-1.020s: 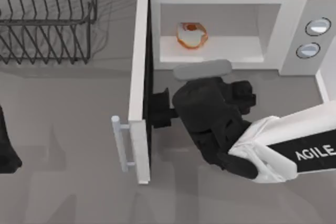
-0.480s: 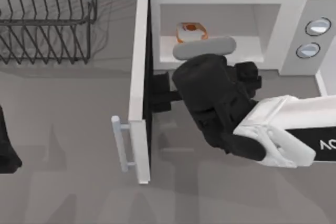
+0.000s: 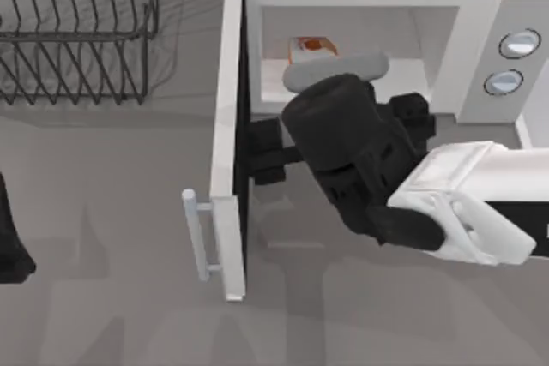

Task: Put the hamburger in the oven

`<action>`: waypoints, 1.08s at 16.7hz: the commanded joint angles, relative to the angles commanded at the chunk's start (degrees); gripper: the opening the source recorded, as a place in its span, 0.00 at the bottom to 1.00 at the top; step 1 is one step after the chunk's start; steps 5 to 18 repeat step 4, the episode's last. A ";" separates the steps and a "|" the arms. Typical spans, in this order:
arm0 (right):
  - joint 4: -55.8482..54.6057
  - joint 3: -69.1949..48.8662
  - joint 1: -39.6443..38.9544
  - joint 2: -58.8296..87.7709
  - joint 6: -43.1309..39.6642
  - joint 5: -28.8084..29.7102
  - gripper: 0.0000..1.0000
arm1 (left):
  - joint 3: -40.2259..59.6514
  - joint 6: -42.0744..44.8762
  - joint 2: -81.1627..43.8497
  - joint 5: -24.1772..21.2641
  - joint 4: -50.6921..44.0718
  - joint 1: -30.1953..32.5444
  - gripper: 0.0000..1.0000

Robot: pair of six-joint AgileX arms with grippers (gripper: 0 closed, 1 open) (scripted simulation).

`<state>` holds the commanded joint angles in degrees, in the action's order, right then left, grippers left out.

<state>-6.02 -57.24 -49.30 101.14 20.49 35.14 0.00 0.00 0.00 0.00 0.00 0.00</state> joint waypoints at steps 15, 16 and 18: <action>1.16 -0.04 0.01 -0.29 -0.06 -0.13 1.00 | 0.00 0.00 0.00 0.00 0.00 0.00 1.00; 1.16 -0.04 0.01 -0.29 -0.06 -0.13 1.00 | 0.00 0.00 0.00 0.00 0.00 0.00 1.00; 1.16 -0.04 0.01 -0.29 -0.06 -0.13 1.00 | 0.00 0.00 0.00 0.00 0.00 0.00 1.00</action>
